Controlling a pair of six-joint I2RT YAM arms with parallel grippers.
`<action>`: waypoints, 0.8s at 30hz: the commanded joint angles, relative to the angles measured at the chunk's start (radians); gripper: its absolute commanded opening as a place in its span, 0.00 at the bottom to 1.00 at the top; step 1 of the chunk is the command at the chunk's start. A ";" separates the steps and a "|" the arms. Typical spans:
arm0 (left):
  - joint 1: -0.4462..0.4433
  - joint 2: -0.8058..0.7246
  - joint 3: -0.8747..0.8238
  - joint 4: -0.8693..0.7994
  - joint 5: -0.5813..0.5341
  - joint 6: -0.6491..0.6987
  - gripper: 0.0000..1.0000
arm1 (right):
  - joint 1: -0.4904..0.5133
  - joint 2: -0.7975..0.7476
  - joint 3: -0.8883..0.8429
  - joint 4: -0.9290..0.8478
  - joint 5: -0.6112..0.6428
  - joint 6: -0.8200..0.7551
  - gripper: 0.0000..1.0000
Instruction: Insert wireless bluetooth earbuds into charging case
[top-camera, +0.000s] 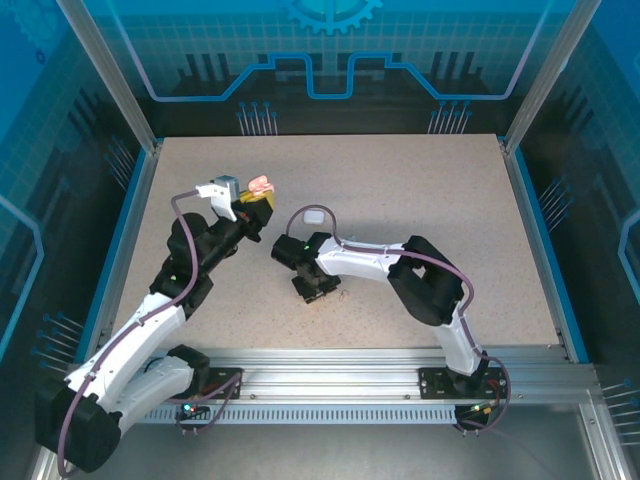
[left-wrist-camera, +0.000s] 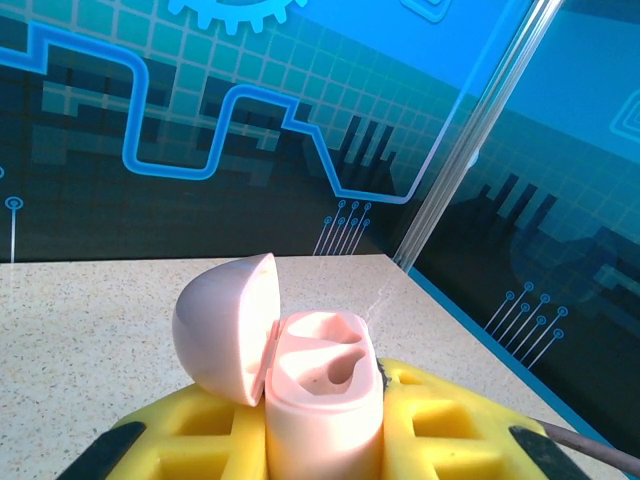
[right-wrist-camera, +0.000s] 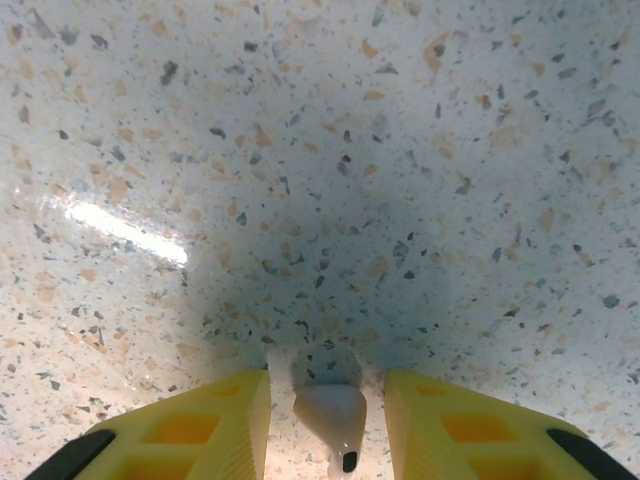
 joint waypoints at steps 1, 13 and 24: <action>-0.009 0.001 0.030 0.031 -0.006 0.006 0.00 | -0.002 -0.006 -0.036 -0.051 0.009 0.016 0.36; -0.022 0.010 0.039 0.031 -0.012 0.015 0.00 | -0.007 -0.021 -0.068 -0.036 0.005 0.022 0.32; -0.036 0.021 0.049 0.029 -0.014 0.023 0.00 | -0.015 -0.054 -0.108 -0.020 0.004 0.030 0.33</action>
